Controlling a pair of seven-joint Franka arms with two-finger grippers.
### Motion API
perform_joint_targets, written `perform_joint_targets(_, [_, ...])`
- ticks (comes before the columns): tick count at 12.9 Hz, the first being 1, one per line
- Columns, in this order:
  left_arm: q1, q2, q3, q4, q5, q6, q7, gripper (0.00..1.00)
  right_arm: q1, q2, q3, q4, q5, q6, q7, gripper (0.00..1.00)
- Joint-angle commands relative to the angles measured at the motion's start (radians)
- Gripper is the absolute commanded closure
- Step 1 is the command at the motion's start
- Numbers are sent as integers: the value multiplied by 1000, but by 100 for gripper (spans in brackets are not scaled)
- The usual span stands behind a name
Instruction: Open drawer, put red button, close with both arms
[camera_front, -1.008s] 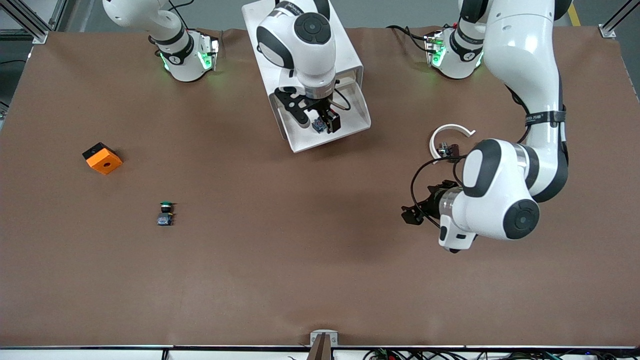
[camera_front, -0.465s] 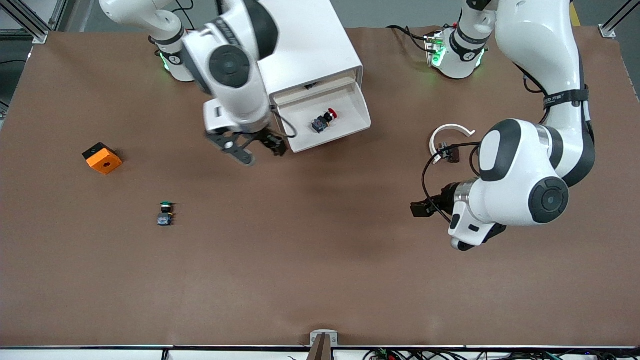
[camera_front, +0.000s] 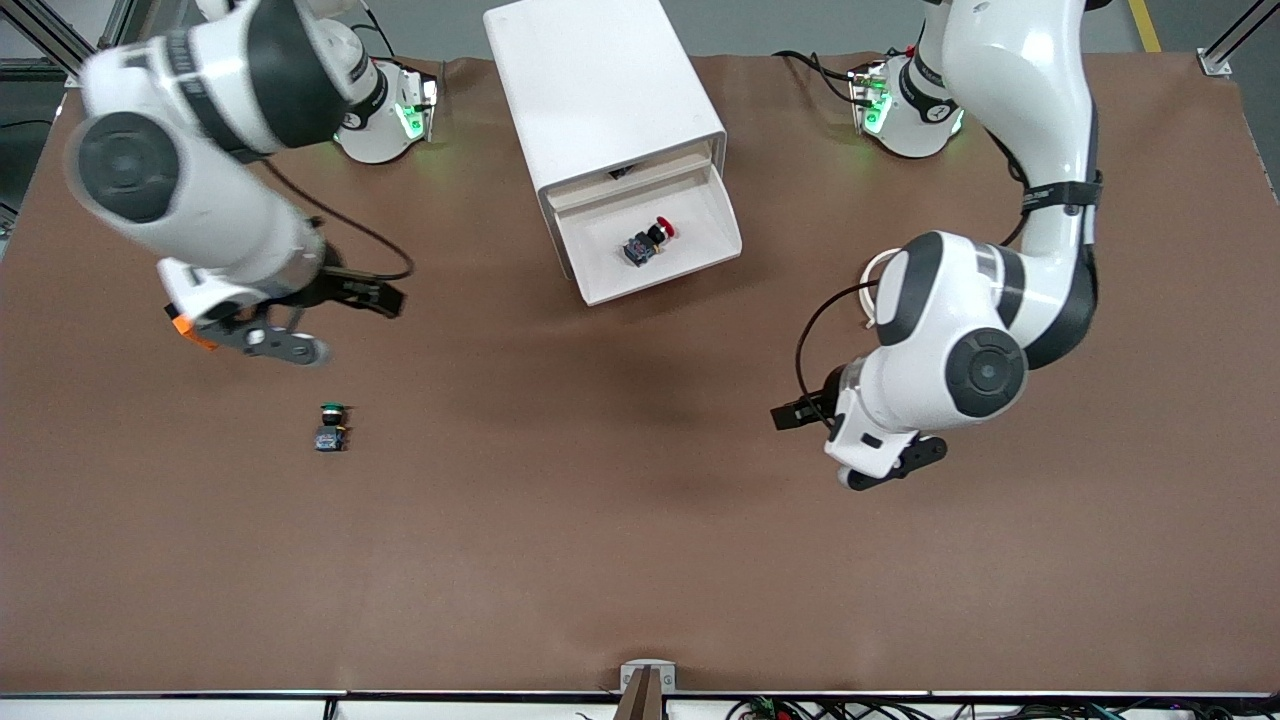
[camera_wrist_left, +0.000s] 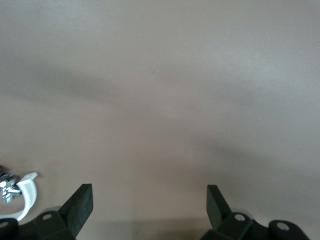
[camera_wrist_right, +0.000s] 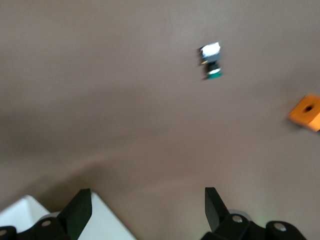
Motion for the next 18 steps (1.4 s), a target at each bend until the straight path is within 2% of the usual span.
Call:
perform_joint_targets(1, [-50,-13,3,-28,58,81,17,0,-140,1,17,57,-12,-77,-235,0])
perform_joint_targets(2, [-73,-16,3,-47,95,110,17,0,-180,1,17,66,-12,-90,-297,0])
perform_joint_targets(5, [-100,-30,-16,-116,108,202,17,0,-264,1,16,74,-14,-93,-416,0])
perform_joint_targets(7, [-106,-33,-49,-136,108,230,17,0,-277,6,19,74,-52,-108,-419,0])
perform_joint_targets(8, [-113,-56,-54,-177,108,258,17,0,-277,9,19,71,-66,-110,-420,0])
perform_joint_targets(11, [-124,-188,-129,-437,102,451,16,0,-298,10,19,72,-66,-119,-431,0])
perform_joint_targets(13, [-124,-245,-167,-540,102,471,16,0,-307,10,19,72,-66,-123,-431,0])
perform_joint_targets(16, [-127,-256,-206,-575,103,462,-7,0,-347,10,20,89,-69,-166,-500,0])
perform_joint_targets(18, [-127,-245,-236,-575,100,433,-26,0,-353,10,17,153,-78,-211,-508,0])
